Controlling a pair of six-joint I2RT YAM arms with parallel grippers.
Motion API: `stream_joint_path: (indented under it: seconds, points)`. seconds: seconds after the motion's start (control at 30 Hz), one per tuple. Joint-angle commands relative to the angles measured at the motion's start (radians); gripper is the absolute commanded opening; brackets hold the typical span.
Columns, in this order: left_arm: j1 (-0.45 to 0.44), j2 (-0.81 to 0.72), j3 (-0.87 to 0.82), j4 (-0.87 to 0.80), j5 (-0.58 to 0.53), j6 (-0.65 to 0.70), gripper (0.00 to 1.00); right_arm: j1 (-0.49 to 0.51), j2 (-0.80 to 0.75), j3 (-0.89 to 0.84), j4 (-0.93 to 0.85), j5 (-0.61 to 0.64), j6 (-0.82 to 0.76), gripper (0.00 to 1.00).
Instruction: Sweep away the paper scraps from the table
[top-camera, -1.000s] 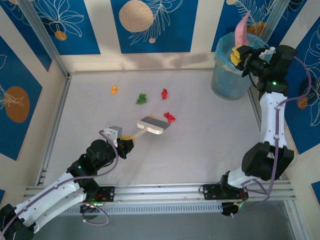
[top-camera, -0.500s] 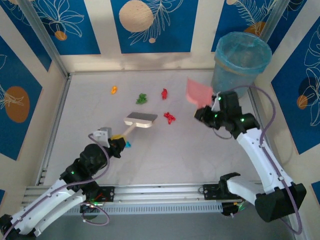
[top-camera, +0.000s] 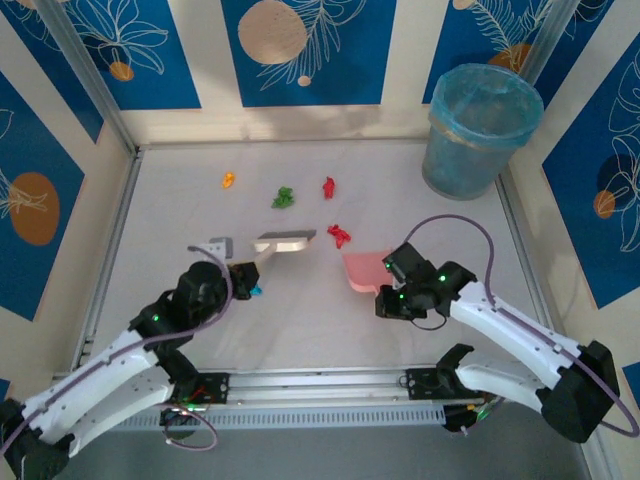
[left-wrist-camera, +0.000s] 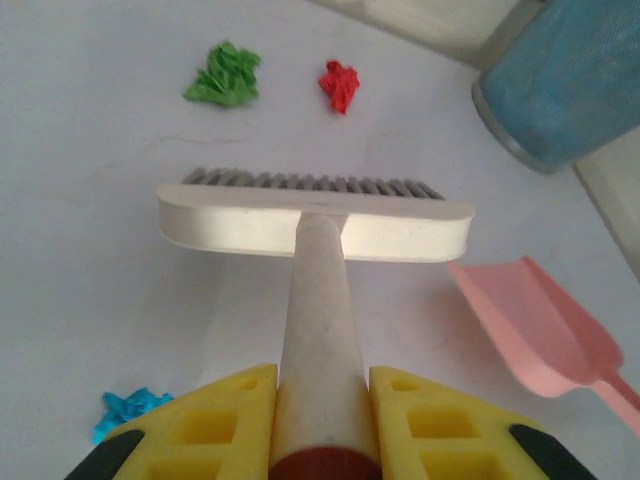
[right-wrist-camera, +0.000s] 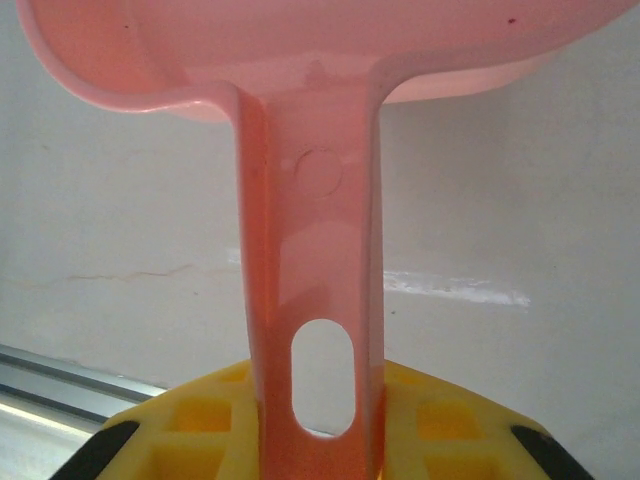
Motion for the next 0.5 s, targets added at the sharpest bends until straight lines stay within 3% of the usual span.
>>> stream_joint_path:
  seconds: [0.0,0.17,0.47]
  points:
    - [-0.008,0.127,0.133,0.026,0.063,-0.022,0.0,0.023,0.078,0.004,0.072,0.045,-0.022,0.0]
    - [-0.009,0.331,0.315,-0.006,0.084,0.003,0.0,0.025,0.216,0.067,0.119,0.085,-0.103,0.0]
    - [-0.011,0.602,0.555,-0.051,0.102,0.076,0.0,0.009,0.314,0.009,0.334,0.078,-0.165,0.0]
